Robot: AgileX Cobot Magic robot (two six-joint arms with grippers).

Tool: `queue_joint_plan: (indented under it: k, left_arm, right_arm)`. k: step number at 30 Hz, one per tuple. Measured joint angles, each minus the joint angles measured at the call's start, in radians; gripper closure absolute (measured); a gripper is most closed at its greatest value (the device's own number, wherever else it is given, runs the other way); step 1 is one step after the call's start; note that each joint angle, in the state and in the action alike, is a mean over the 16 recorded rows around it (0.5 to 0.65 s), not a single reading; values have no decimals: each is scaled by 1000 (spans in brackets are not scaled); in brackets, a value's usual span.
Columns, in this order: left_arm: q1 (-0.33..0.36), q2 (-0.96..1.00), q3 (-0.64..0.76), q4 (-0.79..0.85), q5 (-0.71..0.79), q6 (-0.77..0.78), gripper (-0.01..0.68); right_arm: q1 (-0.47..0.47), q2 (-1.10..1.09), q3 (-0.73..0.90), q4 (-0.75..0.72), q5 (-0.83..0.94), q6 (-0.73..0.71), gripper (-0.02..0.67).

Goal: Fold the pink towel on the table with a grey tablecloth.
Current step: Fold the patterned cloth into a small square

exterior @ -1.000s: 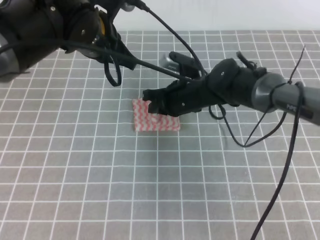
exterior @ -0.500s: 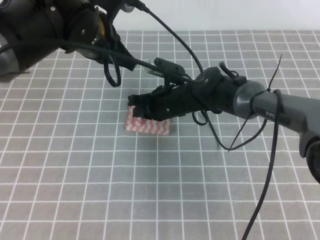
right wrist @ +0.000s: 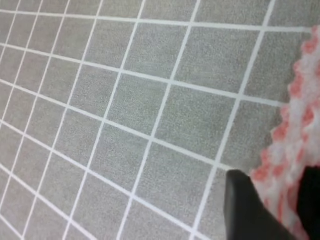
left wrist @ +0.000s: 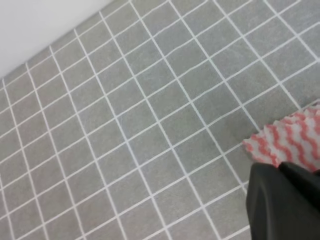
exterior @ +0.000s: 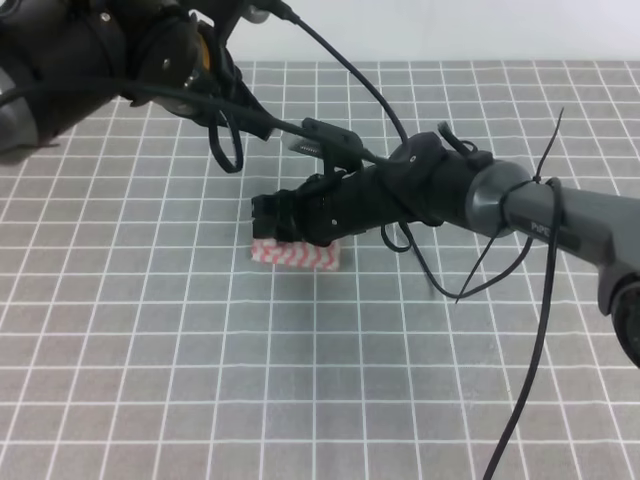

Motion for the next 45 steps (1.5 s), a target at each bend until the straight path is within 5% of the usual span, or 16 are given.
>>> queue_joint_plan:
  k: [19, 32, 38, 45]
  left_arm:
    - [-1, -13, 0, 13, 23, 2, 672]
    - [-1, -166, 20, 58, 63, -5, 672]
    - [-1, -319, 130, 8, 54, -9, 672]
    - [-1, -586, 413, -83, -65, -25, 672]
  right_arm:
    - [-17, -35, -2, 110, 93, -160, 649]
    - [-137, -212, 62, -191, 266, -7, 649]
    - [-152, -436, 245, -305, 118, 12, 650]
    - [-129, -795, 559, -277, -176, -67, 650]
